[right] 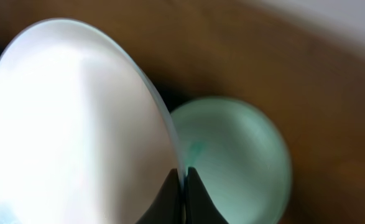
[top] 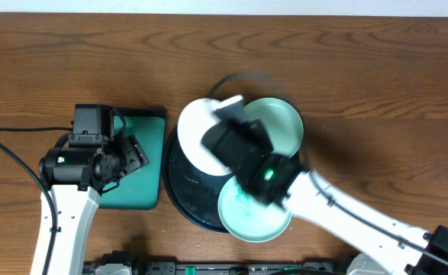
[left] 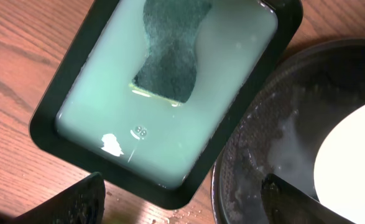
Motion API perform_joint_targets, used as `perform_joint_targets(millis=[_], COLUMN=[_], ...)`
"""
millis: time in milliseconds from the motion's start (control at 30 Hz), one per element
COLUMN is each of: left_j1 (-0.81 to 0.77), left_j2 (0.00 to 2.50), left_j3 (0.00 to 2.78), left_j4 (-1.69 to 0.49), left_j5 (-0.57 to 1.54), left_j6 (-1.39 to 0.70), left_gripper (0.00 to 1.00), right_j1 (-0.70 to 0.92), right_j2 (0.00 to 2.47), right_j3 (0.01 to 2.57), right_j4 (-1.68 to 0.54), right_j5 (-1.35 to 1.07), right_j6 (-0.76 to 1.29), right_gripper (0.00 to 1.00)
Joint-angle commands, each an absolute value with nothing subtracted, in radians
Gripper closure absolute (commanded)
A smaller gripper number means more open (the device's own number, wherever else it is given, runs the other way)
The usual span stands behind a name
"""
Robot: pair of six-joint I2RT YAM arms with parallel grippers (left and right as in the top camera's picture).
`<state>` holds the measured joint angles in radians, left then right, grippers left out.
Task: Clean dirty plates on tray and stack at the side
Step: 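Carry the white plate right and set it on the table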
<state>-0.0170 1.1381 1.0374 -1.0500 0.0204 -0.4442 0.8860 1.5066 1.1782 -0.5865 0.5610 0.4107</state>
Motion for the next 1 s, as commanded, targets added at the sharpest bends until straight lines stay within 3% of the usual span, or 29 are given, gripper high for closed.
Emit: perform_joint_targets(millis=[0, 367, 667, 967], left_j1=[-0.019, -0.019, -0.019, -0.019], left_j2=[1.141, 1.141, 1.141, 1.141], left_j3=[1.031, 1.031, 1.031, 1.031], left_j4=[-1.054, -1.053, -1.055, -1.058], left_j5=[0.015, 0.015, 0.015, 0.015], left_j6=[-0.438, -0.438, -0.438, -0.438], left_gripper=[0.20, 0.20, 0.19, 0.19], right_j1=[0.738, 0.159, -0.316, -0.540], right_j2=[1.493, 1.491, 1.524, 1.674], right_j3=[1.184, 1.184, 1.184, 1.184], right_j4=[-0.589, -0.565, -0.641, -0.629], right_j5=[0.219, -0.109, -0.113, -0.102], right_j6=[0.723, 0.762, 0.670, 0.575], right_gripper=[0.99, 0.99, 0.99, 0.99])
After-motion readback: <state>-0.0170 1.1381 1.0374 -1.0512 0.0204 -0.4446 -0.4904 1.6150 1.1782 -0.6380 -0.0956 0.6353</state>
